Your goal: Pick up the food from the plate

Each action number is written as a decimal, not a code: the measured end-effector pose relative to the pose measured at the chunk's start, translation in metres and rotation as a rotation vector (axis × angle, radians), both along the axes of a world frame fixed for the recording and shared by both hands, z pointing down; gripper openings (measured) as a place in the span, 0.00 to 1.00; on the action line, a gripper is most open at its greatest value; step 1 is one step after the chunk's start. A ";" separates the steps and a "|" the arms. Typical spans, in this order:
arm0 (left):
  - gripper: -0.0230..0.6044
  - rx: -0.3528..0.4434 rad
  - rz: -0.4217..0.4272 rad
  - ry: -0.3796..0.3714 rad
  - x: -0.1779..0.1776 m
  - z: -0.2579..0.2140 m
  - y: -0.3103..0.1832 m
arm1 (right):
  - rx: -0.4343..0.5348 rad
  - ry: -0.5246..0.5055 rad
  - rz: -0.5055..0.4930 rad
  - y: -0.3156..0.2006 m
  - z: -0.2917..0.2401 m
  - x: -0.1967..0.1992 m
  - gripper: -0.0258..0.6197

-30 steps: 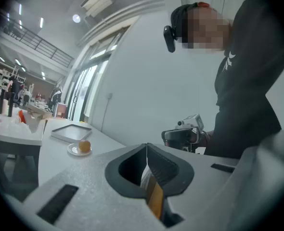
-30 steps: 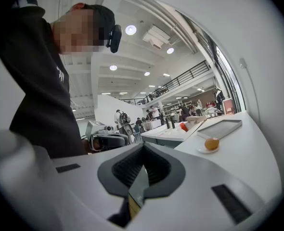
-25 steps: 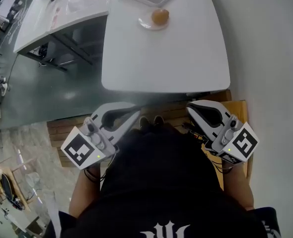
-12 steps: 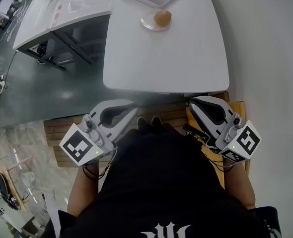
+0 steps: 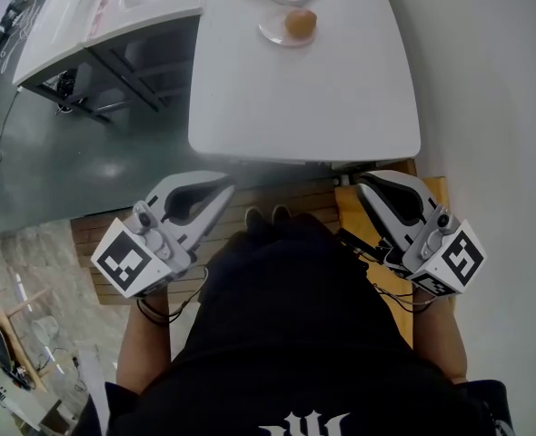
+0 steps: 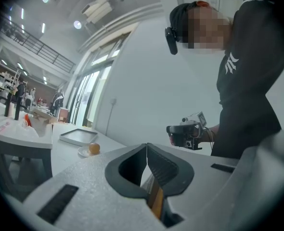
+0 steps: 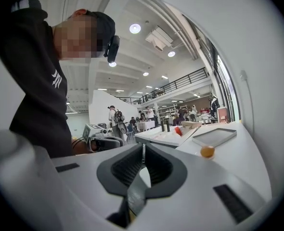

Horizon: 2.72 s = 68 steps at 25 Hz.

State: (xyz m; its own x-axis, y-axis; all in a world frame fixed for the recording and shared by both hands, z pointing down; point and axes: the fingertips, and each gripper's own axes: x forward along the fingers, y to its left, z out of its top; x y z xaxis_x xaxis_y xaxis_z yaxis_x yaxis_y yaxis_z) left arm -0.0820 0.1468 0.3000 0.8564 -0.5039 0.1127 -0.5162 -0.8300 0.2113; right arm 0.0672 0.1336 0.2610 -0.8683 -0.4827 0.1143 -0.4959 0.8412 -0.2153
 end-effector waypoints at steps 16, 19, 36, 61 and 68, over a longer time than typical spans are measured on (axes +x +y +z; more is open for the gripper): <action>0.05 0.007 0.051 0.012 0.001 0.004 -0.060 | 0.028 -0.017 0.124 -0.065 -0.012 0.008 0.04; 0.05 -0.006 0.048 0.005 0.006 0.002 -0.084 | 0.020 -0.008 0.099 -0.091 -0.012 0.004 0.04; 0.05 -0.053 0.097 -0.038 0.028 0.045 -0.235 | 0.157 0.217 -0.184 -0.271 0.044 -0.032 0.31; 0.05 -0.216 0.112 -0.016 0.039 0.145 -0.297 | 0.245 0.469 -0.651 -0.393 0.191 -0.062 0.57; 0.05 -0.195 0.083 0.025 0.035 0.140 -0.319 | 0.246 0.532 -0.727 -0.397 0.222 -0.063 0.57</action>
State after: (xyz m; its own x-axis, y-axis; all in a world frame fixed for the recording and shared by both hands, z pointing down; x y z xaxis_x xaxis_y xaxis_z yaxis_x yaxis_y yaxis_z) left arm -0.0470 -0.1720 0.4403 0.8978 -0.4021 0.1796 -0.4403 -0.8116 0.3839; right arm 0.0041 -0.2629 0.4832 -0.8294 0.0955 0.5504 0.1883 0.9754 0.1146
